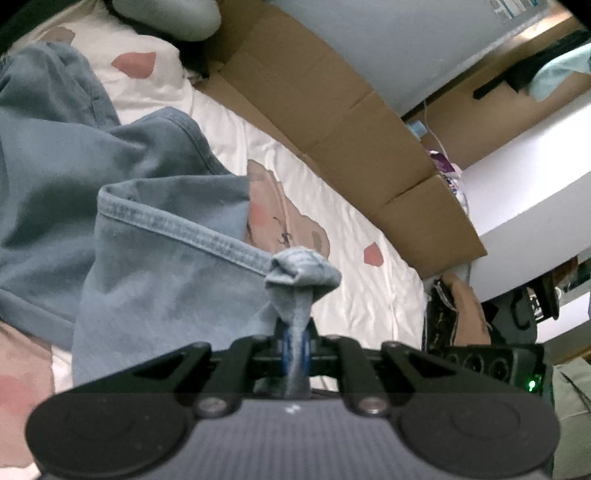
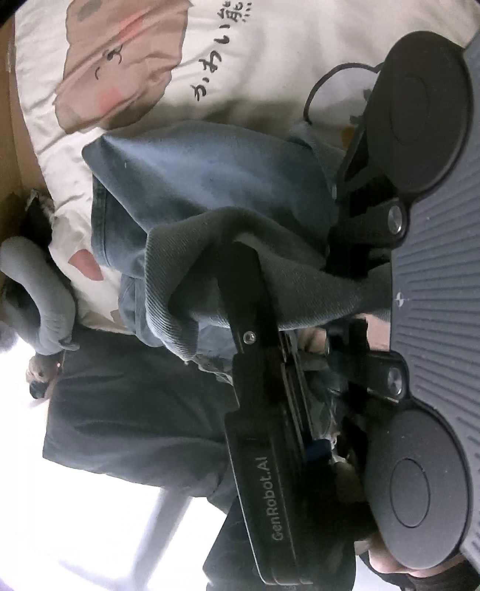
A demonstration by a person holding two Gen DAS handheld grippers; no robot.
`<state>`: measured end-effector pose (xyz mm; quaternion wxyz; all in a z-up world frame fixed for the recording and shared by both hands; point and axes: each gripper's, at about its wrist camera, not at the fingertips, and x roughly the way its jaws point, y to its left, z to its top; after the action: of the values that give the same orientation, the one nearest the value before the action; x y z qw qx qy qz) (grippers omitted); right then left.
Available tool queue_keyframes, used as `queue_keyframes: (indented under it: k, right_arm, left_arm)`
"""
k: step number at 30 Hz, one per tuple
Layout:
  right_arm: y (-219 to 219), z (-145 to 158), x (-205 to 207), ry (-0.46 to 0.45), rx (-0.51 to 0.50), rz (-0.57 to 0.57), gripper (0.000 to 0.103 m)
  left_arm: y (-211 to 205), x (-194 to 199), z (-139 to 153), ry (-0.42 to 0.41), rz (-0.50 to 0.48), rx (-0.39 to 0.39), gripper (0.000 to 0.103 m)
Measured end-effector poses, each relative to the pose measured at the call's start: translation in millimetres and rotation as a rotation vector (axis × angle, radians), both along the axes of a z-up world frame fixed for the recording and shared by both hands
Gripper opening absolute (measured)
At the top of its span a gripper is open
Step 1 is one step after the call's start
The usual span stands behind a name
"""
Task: Fold clothes
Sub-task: 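Close the right gripper on the jeans leg while the left gripper releases the cuff, then lift the held jeans leg with the right gripper and carry it over the jeans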
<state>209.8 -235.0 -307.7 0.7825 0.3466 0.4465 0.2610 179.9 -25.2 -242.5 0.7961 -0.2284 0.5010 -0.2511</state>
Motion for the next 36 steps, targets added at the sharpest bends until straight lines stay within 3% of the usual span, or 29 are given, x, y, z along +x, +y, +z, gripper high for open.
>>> queue_keyframes:
  k: [3,5,10,15,20,23,27,36]
  right_arm:
    - [-4,1,-2,-0.002,-0.022,-0.017,0.005]
    - [-10,3,-3,-0.006,-0.040,-0.032,0.005]
    - [-32,4,-2,0.001,-0.091,-0.091,0.005]
    - [-60,8,0,-0.013,-0.152,-0.155,0.005]
    - [-85,10,-2,-0.023,-0.209,-0.224,0.005]
    - [-104,12,-3,-0.026,-0.254,-0.267,0.005]
    - [-128,14,-1,-0.034,-0.314,-0.292,0.005]
    - [-180,19,5,-0.042,-0.419,-0.395,0.005]
  left_arm:
    - [-5,1,3,-0.018,-0.015,0.020,0.016]
    - [-8,1,6,-0.030,-0.022,0.041,0.028]
    - [0,2,13,-0.060,0.004,0.064,0.046]
    - [24,3,17,-0.074,0.067,0.103,0.049]
    - [64,5,10,-0.055,0.145,0.220,0.050]
    - [98,5,8,-0.034,0.243,0.282,0.050]
    - [137,-2,8,-0.024,0.352,0.324,0.054]
    - [178,-18,-7,0.061,0.440,0.390,0.055]
